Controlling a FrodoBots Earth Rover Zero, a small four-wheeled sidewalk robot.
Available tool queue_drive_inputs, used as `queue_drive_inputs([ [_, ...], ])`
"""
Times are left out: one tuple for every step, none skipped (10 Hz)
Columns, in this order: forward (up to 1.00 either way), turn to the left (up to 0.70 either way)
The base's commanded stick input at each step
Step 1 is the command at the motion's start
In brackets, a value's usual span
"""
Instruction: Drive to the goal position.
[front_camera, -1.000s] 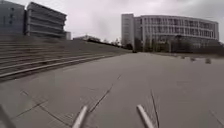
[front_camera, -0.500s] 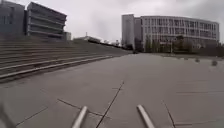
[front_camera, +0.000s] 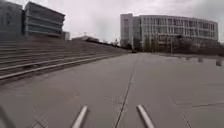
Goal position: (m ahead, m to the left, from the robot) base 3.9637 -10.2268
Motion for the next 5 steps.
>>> queue_drive_inputs([
  [1.0,-0.27],
  [1.0,-0.27],
  [1.0,-0.27],
  [1.0,-0.27],
  [1.0,-0.27],
])
